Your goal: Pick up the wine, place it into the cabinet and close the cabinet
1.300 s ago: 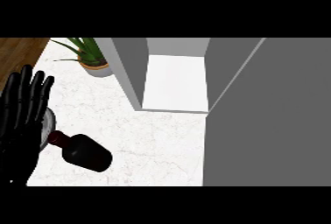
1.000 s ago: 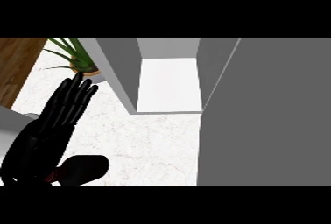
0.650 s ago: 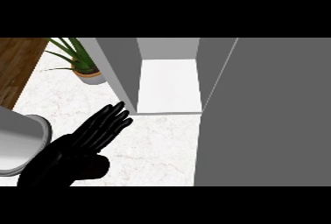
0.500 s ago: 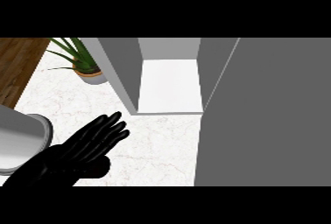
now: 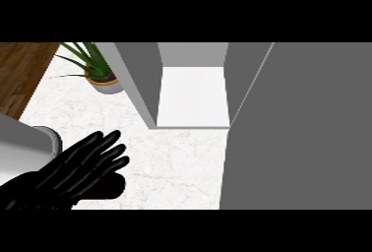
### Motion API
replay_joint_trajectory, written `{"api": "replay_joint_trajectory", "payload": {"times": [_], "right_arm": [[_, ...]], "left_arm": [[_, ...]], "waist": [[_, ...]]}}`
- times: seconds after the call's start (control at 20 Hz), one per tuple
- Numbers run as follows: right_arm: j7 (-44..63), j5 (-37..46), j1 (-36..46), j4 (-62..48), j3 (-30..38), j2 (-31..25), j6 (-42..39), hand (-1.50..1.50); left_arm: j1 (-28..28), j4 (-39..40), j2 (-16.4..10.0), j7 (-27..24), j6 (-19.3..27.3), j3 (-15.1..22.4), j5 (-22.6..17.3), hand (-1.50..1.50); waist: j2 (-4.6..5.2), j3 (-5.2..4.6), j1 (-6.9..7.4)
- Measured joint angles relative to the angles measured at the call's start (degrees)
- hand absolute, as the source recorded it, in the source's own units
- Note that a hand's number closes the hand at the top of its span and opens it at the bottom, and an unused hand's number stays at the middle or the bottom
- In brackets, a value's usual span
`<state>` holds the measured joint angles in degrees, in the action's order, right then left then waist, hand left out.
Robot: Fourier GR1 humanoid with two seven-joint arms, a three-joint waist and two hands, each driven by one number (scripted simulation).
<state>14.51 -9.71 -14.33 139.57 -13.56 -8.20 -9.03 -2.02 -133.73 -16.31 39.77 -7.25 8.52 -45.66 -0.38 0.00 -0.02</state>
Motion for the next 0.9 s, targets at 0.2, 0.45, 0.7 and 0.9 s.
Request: {"api": "replay_joint_trajectory", "payload": {"times": [0.2,0.45,0.7,0.9], "right_arm": [[0.60,0.47,-0.29,0.58,-0.86,0.02,0.68,-1.50],[2.90,0.86,0.06,2.18,-1.55,-0.23,2.05,-1.50],[3.60,1.75,-0.45,2.72,-2.72,-0.27,2.98,-1.50],[3.35,2.42,-1.34,3.26,-3.71,-0.57,3.10,-1.50]], "left_arm": [[-2.73,-0.30,-0.32,3.66,3.97,-0.92,-0.78,-1.50],[-6.00,-0.49,-0.66,7.03,7.86,-2.58,-1.68,-1.50],[-8.69,-0.72,-1.22,9.76,10.89,-5.64,-2.70,-1.50],[-10.84,-0.72,-2.01,11.40,12.19,-8.47,-3.48,-1.50]], "waist": [[-0.08,0.01,0.02],[-0.22,0.00,0.10],[-0.36,-0.02,0.37],[-0.44,-0.02,0.33]]}}
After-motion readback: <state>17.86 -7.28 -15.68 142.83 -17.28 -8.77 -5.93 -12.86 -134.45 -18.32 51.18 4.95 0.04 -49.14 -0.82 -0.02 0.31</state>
